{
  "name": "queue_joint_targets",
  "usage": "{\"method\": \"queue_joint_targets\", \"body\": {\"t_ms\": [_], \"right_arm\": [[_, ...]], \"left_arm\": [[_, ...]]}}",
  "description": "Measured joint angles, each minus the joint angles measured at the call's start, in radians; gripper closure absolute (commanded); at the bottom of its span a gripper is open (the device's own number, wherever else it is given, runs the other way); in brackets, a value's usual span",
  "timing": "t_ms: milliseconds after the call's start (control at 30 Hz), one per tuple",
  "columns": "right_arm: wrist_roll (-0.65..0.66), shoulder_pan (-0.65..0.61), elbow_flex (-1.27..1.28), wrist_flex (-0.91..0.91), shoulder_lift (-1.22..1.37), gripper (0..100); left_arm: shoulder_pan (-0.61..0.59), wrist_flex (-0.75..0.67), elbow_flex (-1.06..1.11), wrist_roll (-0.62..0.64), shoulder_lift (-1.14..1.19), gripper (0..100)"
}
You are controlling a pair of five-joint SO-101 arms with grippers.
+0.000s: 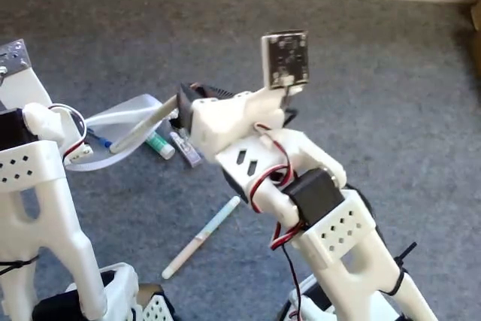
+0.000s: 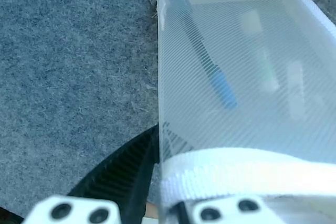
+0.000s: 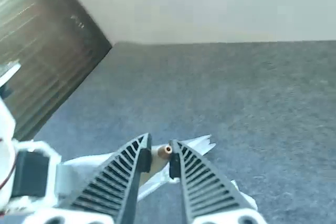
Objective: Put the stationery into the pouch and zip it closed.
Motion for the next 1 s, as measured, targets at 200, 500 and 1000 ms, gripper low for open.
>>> {"method": "queue_joint_targets", "body": {"t_ms": [200, 500, 1000], "right_arm": [[0.025, -0.097, 0.002, 0.000, 0.002, 98.8], [0.028, -0.124, 0.002, 0.000, 0.002, 97.0], [0.028, -0.180, 0.002, 0.072, 0.002, 85.4]], "left_arm": [[0.000, 0.000, 0.002, 0.000, 0.000, 99], [0.000, 0.000, 0.002, -0.002, 0.000, 99], [0.000, -0.052, 0.057, -0.002, -0.002, 99]]}}
